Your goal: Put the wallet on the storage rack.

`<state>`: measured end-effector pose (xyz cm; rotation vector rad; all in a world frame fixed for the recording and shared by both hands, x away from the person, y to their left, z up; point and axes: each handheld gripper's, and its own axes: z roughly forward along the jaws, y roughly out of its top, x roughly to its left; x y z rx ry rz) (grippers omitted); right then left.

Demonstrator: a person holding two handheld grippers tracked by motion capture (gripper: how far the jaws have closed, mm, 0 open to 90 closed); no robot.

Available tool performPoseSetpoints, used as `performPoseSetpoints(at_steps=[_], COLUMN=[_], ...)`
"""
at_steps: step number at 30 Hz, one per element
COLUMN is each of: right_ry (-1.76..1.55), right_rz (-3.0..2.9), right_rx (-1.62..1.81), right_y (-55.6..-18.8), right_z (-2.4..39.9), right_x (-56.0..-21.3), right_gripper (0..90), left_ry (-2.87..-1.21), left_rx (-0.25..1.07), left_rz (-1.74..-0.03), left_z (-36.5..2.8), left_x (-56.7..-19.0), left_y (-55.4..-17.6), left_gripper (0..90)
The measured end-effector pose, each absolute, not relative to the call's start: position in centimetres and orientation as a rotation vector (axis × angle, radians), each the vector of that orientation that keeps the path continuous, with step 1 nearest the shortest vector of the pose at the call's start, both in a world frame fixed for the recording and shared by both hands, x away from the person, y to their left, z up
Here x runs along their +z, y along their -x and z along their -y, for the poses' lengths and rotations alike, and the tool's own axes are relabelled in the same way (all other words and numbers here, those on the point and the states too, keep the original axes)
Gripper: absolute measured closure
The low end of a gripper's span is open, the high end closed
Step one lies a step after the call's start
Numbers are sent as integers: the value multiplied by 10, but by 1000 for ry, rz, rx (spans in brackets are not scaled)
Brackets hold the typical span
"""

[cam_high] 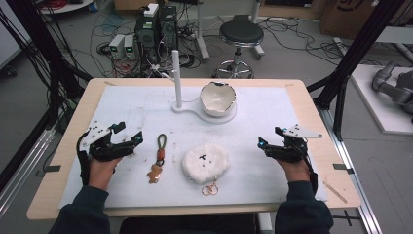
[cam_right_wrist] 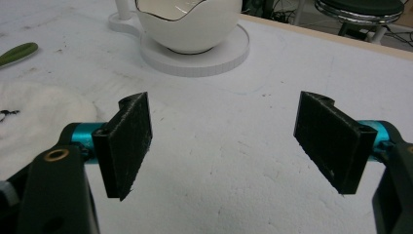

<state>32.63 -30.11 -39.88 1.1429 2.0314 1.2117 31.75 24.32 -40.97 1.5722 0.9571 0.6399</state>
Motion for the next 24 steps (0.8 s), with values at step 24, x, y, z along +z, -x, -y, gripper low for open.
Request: performPoseSetpoints(at_steps=[24], right_ry=[-1007], right_rz=[-2347], right_rx=[1352], right_y=[-328], right_z=[236], right_x=[-417], right_gripper=[292], left_ry=[-1614], left_rx=[590], left_rz=[-934], left_z=[-229], left_x=[-415], left_y=[-319], left_gripper=[214])
